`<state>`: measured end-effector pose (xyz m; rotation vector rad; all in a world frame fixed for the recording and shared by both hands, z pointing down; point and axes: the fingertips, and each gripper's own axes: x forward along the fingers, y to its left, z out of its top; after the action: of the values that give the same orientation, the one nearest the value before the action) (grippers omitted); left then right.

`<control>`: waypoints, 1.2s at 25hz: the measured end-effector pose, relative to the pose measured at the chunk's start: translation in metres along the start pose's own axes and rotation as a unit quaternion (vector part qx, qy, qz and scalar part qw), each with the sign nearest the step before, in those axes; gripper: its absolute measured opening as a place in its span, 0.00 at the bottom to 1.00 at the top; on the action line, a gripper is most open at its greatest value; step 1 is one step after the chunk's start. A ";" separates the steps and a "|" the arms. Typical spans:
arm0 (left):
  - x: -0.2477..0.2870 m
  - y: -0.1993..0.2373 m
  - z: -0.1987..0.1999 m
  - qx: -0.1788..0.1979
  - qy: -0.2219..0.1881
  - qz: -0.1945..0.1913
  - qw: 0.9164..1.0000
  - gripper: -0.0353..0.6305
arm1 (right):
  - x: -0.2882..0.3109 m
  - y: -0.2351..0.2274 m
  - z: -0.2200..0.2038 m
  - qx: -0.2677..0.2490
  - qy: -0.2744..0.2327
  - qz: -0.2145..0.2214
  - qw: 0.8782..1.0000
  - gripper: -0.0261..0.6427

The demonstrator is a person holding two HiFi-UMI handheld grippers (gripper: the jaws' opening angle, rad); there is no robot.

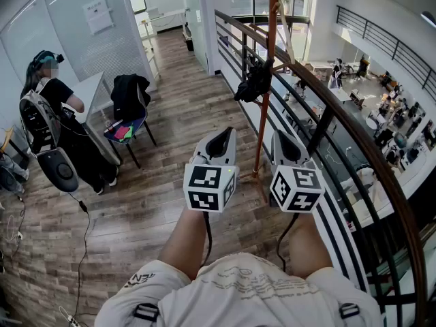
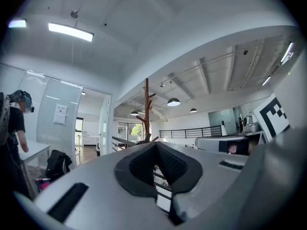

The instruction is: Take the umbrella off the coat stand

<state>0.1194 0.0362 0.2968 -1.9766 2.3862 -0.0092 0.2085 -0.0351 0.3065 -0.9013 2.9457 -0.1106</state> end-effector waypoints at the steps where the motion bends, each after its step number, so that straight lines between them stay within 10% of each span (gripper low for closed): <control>1: -0.001 0.003 0.000 -0.003 0.001 0.003 1.000 0.05 | 0.001 0.001 0.000 -0.001 0.002 -0.001 1.000 0.03; 30: -0.017 0.101 -0.027 -0.061 0.007 0.012 0.998 0.05 | 0.049 0.062 -0.016 -0.001 0.008 -0.008 1.000 0.03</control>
<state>0.0220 0.0716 0.3211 -2.0028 2.4755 0.1286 0.1325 -0.0104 0.3154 -0.9281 2.9541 -0.1174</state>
